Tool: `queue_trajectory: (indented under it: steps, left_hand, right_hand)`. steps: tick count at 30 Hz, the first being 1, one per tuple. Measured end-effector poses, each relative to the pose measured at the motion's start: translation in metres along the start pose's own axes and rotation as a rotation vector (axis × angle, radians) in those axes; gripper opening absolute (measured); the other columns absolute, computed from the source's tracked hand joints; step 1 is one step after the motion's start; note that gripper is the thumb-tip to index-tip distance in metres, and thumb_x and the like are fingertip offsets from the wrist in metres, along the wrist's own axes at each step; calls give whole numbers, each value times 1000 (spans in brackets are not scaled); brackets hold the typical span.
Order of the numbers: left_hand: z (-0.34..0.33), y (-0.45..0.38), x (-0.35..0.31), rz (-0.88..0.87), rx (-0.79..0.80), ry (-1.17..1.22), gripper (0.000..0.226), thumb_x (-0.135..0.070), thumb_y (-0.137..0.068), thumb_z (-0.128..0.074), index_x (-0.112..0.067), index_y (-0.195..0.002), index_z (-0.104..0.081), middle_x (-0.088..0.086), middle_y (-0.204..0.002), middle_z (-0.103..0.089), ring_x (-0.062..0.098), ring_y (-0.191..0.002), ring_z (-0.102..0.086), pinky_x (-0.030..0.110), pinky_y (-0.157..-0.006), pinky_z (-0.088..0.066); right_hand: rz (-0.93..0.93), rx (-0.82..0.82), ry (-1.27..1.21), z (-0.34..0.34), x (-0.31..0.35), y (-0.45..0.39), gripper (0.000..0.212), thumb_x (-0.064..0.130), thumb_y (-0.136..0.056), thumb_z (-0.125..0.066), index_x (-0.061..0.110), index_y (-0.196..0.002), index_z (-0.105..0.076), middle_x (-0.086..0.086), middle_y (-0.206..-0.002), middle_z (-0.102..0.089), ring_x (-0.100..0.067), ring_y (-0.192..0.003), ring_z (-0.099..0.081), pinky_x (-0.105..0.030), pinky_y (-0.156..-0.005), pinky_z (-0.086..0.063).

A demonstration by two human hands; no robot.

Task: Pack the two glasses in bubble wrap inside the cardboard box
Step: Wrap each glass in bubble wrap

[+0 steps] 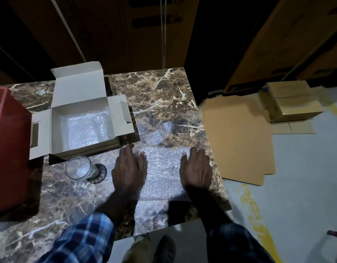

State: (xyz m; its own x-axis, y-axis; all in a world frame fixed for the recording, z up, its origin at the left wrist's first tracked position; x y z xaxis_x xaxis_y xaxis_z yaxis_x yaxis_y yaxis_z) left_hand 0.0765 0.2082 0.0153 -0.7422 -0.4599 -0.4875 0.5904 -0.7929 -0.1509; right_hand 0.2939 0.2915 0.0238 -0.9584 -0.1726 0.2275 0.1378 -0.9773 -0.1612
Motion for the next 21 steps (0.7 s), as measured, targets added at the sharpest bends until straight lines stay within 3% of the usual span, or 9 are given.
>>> queue_trajectory:
  steps: [2,4,7,11,15,19,21]
  left_hand:
    - [4,12,-22,-213,-44,-37,30,-25,-98,-53,-7,-123,-55,14,-119,-57,35,-100,-56,46,-80,-48]
    - [-12,31,-35,-387,53,-28,34,-22,-100,-51,-6,-129,-57,13,-137,-53,32,-123,-51,45,-98,-42]
    - [-48,48,-31,-475,226,-56,47,-27,-106,-33,-8,-146,-48,11,-158,-38,26,-149,-30,46,-117,-28]
    - [-69,51,-23,-491,333,-137,55,-34,-107,-24,-8,-155,-33,9,-164,-24,21,-154,-13,45,-123,-14]
    - [-64,46,-14,-423,307,-166,56,-31,-105,-31,-10,-157,-27,7,-165,-21,21,-154,-14,46,-124,-12]
    - [-58,39,8,-317,300,-199,61,-36,-104,-22,-8,-158,-23,10,-166,-17,22,-154,-9,44,-125,-3]
    - [-52,39,8,-323,303,-199,61,-36,-104,-22,-6,-158,-22,12,-166,-16,24,-154,-8,43,-125,-1]
  right_hand:
    - [134,-61,55,-3,19,9,25,26,-97,-54,8,-115,-56,-18,-113,-60,-31,-88,-56,-43,-74,-45]
    - [226,-11,-17,-19,36,23,34,23,-96,-50,7,-125,-59,-21,-132,-57,-34,-109,-56,-47,-91,-44]
    - [339,115,-75,-58,51,49,47,21,-100,-38,5,-141,-53,-20,-155,-40,-33,-143,-39,-47,-118,-24]
    - [314,192,-89,-75,42,56,53,31,-106,-30,3,-150,-41,-16,-161,-28,-28,-151,-24,-47,-122,-20]
    - [199,145,-73,-64,13,51,62,44,-105,-34,4,-153,-36,-13,-161,-29,-25,-150,-27,-46,-121,-25]
    - [137,96,-30,-52,-18,52,65,47,-106,-34,1,-153,-35,-16,-161,-29,-30,-148,-31,-49,-120,-28]
    - [145,105,-12,-51,-15,51,66,46,-107,-31,-1,-152,-33,-18,-161,-27,-32,-149,-28,-47,-122,-22]
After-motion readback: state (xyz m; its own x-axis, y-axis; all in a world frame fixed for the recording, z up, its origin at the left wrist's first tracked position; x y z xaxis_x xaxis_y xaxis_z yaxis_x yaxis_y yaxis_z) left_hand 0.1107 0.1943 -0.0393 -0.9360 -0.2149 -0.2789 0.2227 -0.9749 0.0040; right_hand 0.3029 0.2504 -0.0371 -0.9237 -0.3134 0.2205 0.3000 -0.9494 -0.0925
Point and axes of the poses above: each hand's wrist, its own y-axis away from the middle knuckle, its own z-axis out of the back of the hand, x = y × z, the point moved 9 cm from there along -y, towards the middle knuckle
